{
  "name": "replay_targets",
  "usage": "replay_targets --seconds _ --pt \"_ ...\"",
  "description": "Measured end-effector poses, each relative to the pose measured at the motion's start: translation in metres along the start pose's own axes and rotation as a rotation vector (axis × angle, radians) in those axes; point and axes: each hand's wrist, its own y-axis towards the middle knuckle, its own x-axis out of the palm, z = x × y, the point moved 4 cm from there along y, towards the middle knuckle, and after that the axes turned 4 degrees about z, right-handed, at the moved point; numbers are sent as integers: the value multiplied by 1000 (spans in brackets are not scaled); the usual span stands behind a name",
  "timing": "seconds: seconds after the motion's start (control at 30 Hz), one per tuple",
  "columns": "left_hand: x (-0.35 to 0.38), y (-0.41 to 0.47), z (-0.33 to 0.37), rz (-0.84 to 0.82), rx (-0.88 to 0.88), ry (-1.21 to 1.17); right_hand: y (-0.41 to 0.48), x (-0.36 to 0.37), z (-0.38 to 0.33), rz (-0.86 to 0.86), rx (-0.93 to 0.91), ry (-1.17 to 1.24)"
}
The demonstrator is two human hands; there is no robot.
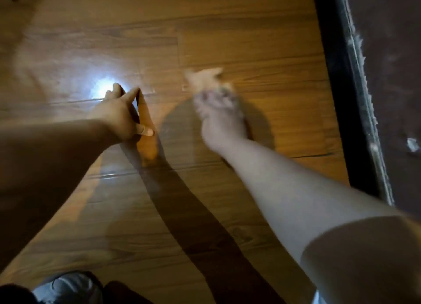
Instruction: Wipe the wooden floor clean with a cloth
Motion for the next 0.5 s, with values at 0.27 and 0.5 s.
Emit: replay_targets --seconds 0.27,0.5 --pt "0 -3 -6 49 26 42 29 -50 83 288 135 -103" --pt "-2 -1 -15 44 3 4 29 12 -27 46 -119 -55"
